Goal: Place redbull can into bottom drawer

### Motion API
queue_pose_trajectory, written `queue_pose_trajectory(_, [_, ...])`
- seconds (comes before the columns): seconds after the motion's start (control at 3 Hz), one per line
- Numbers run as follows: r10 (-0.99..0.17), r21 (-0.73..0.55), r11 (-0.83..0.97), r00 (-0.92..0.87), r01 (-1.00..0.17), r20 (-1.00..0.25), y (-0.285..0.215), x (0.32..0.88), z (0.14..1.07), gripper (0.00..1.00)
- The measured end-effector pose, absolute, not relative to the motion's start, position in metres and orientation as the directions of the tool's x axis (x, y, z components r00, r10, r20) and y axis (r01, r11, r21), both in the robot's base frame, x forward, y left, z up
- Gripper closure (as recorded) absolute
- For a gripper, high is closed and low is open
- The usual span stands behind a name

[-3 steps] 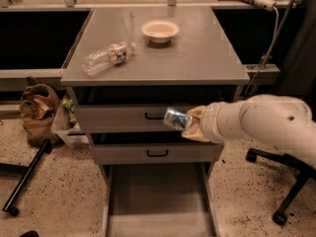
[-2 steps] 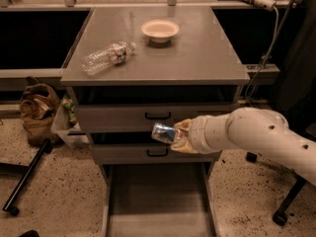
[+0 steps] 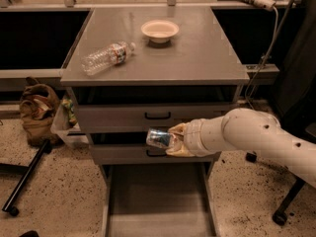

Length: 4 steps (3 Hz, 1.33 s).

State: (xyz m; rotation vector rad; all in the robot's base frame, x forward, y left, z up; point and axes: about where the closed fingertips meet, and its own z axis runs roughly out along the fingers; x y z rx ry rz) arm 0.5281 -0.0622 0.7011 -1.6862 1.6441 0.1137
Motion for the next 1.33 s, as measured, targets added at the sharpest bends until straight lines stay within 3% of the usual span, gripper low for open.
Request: queue_pose_trajectory(1.33, [-0.835,-0.382,0.261,-0.009,-0.887,-0.549,-0.053,0.552,0.492,1.0])
